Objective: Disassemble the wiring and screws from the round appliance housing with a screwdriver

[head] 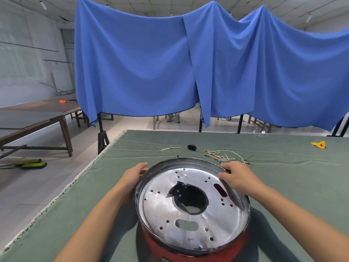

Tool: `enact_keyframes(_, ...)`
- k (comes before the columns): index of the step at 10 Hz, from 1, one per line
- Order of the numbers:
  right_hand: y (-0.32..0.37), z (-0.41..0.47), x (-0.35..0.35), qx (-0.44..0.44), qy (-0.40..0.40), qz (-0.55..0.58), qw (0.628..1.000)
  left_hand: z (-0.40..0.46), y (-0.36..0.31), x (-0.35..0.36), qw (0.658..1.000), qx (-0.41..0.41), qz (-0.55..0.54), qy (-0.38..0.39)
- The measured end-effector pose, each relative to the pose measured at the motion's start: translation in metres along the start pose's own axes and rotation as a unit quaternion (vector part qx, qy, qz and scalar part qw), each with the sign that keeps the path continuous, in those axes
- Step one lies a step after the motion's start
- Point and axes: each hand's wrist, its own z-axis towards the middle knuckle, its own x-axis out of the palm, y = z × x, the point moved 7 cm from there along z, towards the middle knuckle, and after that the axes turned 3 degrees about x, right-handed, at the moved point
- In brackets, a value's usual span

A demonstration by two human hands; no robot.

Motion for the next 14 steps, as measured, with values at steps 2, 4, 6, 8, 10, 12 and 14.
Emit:
enact_keyframes(2,-0.036,-0.004,-0.031,0.099,-0.118,0.087,0.984,-0.031,0.000,-0.002,0.995,0.013,0.095,0.024)
enact_keyframes(4,-0.088,-0.022,-0.052,0.188,-0.176,0.119,0.959,-0.043,-0.006,-0.006,0.957,0.061,0.282,-0.022)
enact_keyframes(6,-0.126,-0.043,-0.046,0.263,-0.174,0.224,0.922,-0.035,-0.009,-0.046,0.942,0.098,0.244,-0.208)
enact_keyframes(8,-0.142,-0.043,-0.025,0.303,-0.165,0.367,0.864,-0.042,-0.007,-0.057,0.868,0.101,0.412,-0.258)
enact_keyframes(10,-0.130,-0.048,-0.018,0.258,-0.173,0.339,0.888,-0.055,-0.029,0.002,0.792,0.262,0.496,-0.241)
enact_keyframes(12,-0.131,-0.061,-0.011,0.228,-0.180,0.207,0.934,-0.069,-0.024,0.045,0.787,0.355,0.469,-0.184)
enact_keyframes(14,-0.128,-0.074,-0.015,0.220,-0.272,0.234,0.907,-0.168,-0.001,0.044,0.721,0.574,0.359,-0.146)
